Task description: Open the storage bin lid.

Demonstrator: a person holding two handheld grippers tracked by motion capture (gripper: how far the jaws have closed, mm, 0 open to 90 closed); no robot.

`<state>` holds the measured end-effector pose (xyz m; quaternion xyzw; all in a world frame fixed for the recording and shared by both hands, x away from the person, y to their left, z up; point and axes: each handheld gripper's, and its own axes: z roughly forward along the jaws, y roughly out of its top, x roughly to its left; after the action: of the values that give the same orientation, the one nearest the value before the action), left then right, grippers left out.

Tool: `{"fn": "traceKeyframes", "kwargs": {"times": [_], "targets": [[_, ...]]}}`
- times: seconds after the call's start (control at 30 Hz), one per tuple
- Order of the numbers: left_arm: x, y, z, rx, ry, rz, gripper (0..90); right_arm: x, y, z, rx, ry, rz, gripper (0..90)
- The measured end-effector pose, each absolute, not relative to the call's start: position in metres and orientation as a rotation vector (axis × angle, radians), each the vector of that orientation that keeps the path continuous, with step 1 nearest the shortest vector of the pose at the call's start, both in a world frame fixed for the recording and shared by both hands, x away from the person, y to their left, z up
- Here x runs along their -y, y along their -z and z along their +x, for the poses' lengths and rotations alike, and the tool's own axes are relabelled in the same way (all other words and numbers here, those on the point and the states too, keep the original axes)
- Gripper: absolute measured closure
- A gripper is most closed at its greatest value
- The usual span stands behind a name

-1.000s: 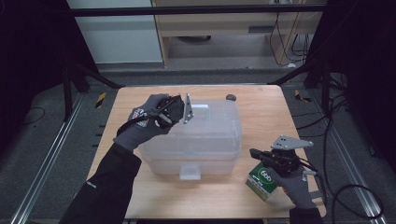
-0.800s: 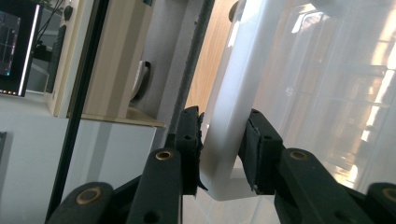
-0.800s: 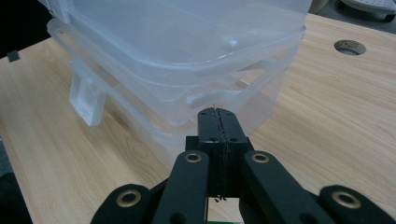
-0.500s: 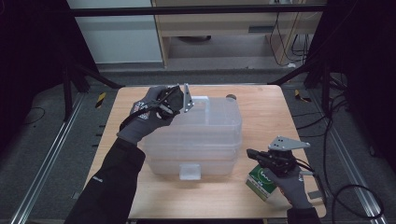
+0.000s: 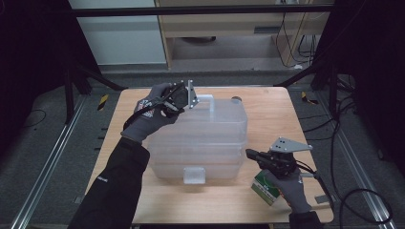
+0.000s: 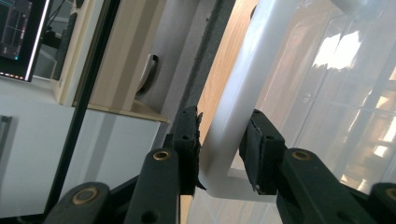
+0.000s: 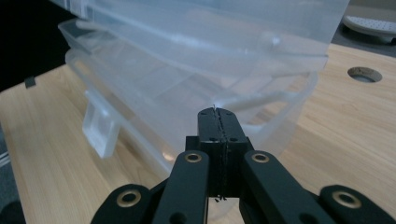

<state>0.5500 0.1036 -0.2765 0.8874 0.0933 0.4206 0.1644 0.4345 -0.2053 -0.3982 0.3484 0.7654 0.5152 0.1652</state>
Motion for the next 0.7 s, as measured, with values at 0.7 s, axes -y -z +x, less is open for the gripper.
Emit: {"fn": "traceKeyframes", "kwargs": {"times": [0.7], "targets": [[-0.134,0.277,0.530,-0.320,-1.051,2.396,51.5,0.198,0.398,0.440,-2.163,-1.473,1.023,90.0]]}}
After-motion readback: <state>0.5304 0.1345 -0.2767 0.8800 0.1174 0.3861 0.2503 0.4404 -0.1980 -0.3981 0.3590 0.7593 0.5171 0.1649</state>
